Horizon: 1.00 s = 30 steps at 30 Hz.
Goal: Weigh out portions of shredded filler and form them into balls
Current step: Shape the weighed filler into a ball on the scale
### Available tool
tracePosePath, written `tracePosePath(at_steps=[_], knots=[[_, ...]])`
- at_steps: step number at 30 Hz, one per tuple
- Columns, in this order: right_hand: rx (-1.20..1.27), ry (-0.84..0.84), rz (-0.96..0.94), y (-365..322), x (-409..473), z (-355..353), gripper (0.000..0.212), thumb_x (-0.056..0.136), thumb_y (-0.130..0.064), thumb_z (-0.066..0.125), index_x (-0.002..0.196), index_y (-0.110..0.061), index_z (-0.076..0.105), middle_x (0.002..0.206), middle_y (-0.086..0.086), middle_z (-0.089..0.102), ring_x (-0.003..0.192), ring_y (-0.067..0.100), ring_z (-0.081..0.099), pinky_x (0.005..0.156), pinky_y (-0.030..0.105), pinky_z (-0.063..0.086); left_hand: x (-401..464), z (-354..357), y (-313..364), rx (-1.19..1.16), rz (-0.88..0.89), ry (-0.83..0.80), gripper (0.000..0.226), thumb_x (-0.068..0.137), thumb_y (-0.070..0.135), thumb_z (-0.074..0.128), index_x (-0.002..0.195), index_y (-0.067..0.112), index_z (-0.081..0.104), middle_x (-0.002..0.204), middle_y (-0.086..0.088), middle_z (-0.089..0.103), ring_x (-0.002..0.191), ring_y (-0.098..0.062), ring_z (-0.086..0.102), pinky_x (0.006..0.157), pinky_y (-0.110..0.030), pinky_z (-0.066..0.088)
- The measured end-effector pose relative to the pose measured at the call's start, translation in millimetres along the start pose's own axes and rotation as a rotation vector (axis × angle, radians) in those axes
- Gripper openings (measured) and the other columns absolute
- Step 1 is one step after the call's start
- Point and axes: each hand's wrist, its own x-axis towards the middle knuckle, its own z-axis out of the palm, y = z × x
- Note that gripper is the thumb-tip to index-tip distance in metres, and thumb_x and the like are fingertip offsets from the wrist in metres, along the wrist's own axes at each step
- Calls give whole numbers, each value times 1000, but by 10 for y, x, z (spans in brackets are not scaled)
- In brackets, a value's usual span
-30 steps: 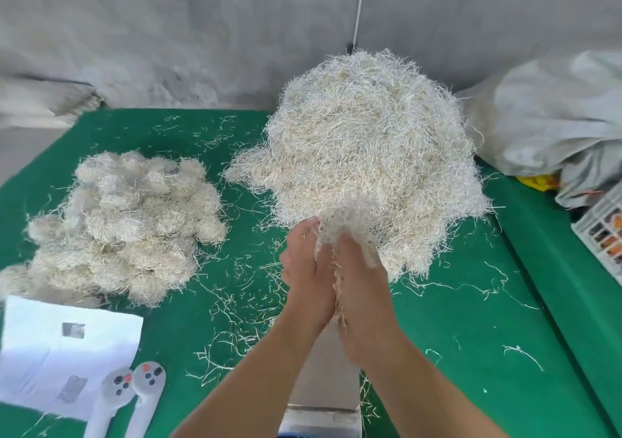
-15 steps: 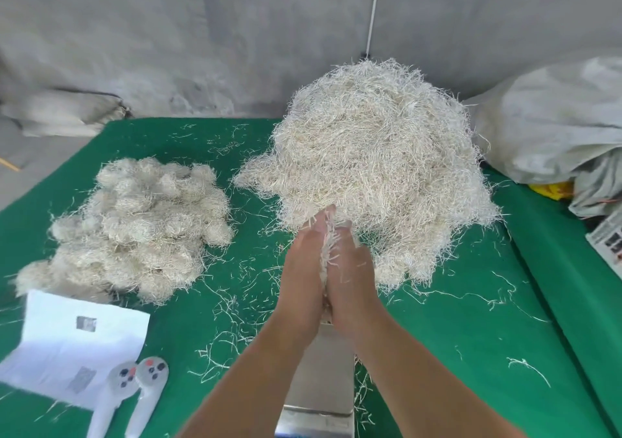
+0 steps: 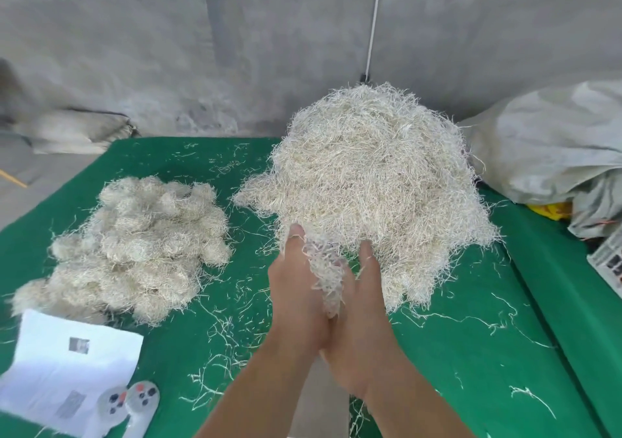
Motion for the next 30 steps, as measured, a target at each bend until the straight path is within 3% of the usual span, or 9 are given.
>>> tracePosePath(at_steps=[4, 7, 10, 15, 18, 21, 25, 28, 30], knots=[[-262, 116, -77, -131, 112, 54, 28, 108, -42, 48, 115, -33, 73, 116, 2, 77, 112, 24, 71, 106, 51, 51, -96, 31, -92, 199, 223, -180, 40, 111, 26, 41, 111, 63, 57, 100, 11, 68, 89, -9, 63, 75, -26, 54], [-236, 202, -96, -173, 160, 48, 24, 108, -24, 50, 113, -28, 73, 102, 10, 76, 100, 28, 72, 98, 48, 56, -40, -26, -204, 552, 385, -186, 80, 107, 18, 46, 143, 77, 7, 136, 25, 28, 125, 13, 25, 107, -28, 19], [-200, 235, -107, -190, 166, 53, 19, 105, -24, 56, 101, -16, 73, 98, 18, 74, 97, 34, 72, 93, 51, 56, -21, -29, -217, 665, 476, -185, 56, 106, 53, 25, 151, 68, -3, 131, 37, 16, 128, 20, 9, 106, -13, 1], [-245, 172, -223, -251, 200, 8, 30, 99, -46, 67, 76, -29, 78, 82, 17, 74, 85, 25, 74, 83, 60, 58, 11, -215, -220, 770, 469, -362, 62, 94, 80, 1, 153, 63, -10, 163, 35, -2, 152, 7, -7, 123, -34, -4], [-255, 145, -285, -278, 198, -8, 45, 83, -61, 69, 55, -26, 66, 49, -4, 49, 45, 11, 51, 47, 27, 48, -118, -192, -178, 602, 310, -424, 66, 90, 88, 15, 150, 68, -5, 161, 39, 2, 150, 10, -3, 126, -43, 7], [-179, 177, -283, -278, 265, -14, 47, 91, -54, 69, 83, -8, 68, 47, -6, 36, 40, 11, 39, 42, 20, 42, -301, -46, -135, 126, 24, -306, 85, 77, 83, 57, 145, 73, 6, 161, 23, 26, 146, -5, 37, 119, -46, 38], [-417, 215, -383, -102, 300, 17, 45, 104, -43, 57, 74, -9, 54, 54, 5, 58, 50, 16, 62, 47, 29, 51, -226, -100, -3, -147, -417, -433, 67, 84, 70, 65, 130, 21, 67, 115, -5, 73, 100, -17, 71, 82, -34, 58], [-850, 216, -839, 79, 323, -1, 33, 106, -37, 38, 96, -20, 65, 88, 9, 65, 84, 25, 63, 73, 47, 53, -93, -123, 71, -80, -422, -362, 57, 89, 72, 60, 113, 23, 74, 107, -4, 78, 99, -18, 75, 89, -40, 56], [-1044, 353, -962, 78, 396, -101, 45, 105, -40, 30, 141, -30, 54, 130, 6, 52, 121, 22, 46, 101, 37, 41, -71, -84, 66, -89, -340, -310, 43, 94, 66, 58, 119, 33, 72, 109, 2, 79, 101, -14, 76, 88, -40, 55]])
